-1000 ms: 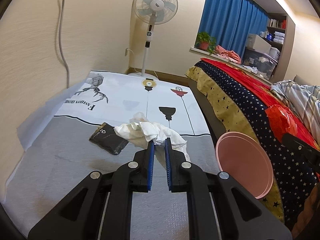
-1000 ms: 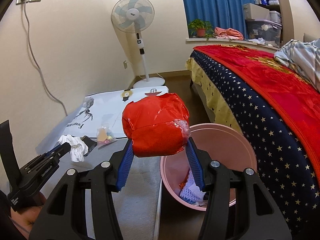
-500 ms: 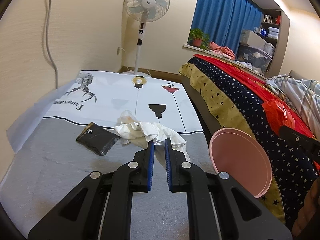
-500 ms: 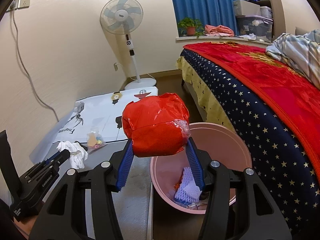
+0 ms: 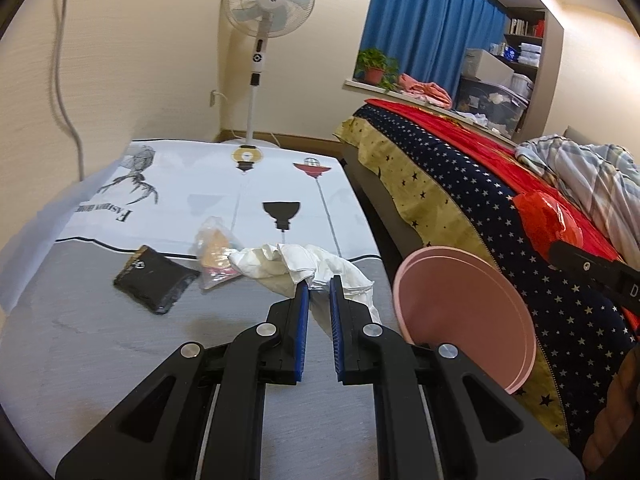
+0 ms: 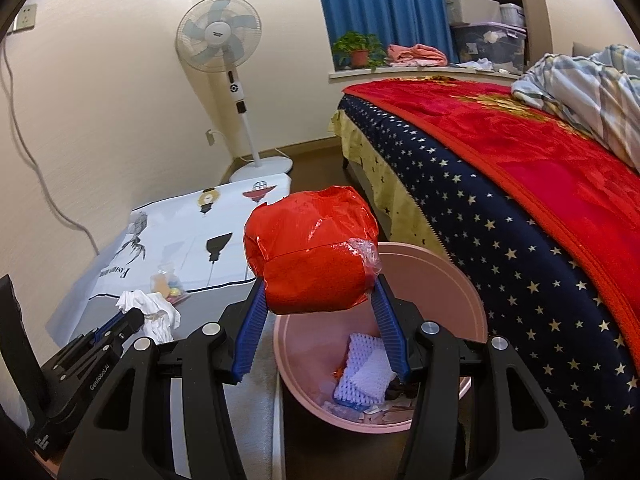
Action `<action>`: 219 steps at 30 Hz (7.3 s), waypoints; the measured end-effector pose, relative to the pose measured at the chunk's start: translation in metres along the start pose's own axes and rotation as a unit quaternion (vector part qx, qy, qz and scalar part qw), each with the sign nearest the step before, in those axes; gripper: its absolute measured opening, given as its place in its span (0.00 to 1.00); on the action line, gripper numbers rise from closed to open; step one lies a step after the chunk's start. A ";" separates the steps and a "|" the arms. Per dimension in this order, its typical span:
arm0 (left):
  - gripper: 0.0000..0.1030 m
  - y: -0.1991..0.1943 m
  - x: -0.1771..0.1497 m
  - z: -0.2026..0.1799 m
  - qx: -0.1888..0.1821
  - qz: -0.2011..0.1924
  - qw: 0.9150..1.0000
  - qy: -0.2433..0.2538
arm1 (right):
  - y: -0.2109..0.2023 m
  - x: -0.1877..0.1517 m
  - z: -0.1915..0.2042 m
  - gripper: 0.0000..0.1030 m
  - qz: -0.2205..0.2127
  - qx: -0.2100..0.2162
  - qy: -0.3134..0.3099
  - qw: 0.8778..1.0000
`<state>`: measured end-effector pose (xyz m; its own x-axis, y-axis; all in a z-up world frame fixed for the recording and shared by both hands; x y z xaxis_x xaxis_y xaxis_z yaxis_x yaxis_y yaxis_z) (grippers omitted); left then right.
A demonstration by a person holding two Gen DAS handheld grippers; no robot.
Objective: Collect trash
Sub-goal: 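Carry the white tissue and red bag with both tools over the pink bin, then open both tools to drop the tissue and red bag into the bin, then move both tools back to the black pouch and clear snack bag, then grasp the black pouch with the left tool while the right tool grasps the clear snack bag, then carry the black pouch and clear snack bag with both tools over the pink bin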
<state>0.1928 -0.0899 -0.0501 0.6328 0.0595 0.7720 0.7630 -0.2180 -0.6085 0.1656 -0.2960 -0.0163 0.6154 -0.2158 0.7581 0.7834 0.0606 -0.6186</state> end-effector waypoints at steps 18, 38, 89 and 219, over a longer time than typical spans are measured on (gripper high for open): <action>0.10 0.024 -0.005 -0.071 -0.087 0.006 0.994 0.059 | 0.015 -0.002 -0.031 0.51 0.011 -0.045 0.032 0.998; 0.13 0.066 -0.022 -0.134 -0.147 0.046 0.984 0.093 | 0.028 0.000 -0.074 0.54 0.023 -0.099 0.059 0.993; 0.34 0.027 -0.022 0.153 0.112 0.026 0.978 -0.172 | 0.082 -0.006 0.109 0.52 0.021 0.082 -0.020 0.996; 0.00 -0.032 0.013 0.013 0.016 -0.006 0.999 -0.040 | -0.026 -0.005 0.016 0.35 -0.003 0.044 -0.012 0.999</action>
<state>0.1786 -0.0694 -0.0235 0.6318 0.1397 0.7625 0.7731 -0.1850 -0.6067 0.1439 -0.2805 -0.0009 0.6115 -0.1940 0.7671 0.7912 0.1445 -0.5942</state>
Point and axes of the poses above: each gripper's, at about its wrist camera, not at the fingertips, and y roughly the way its jaws point, z to its left, x to its top, the point moved 7 cm from there along y, roughly the way its jaws point, and after that the axes turned 4 degrees about z, right-handed, at the moved point
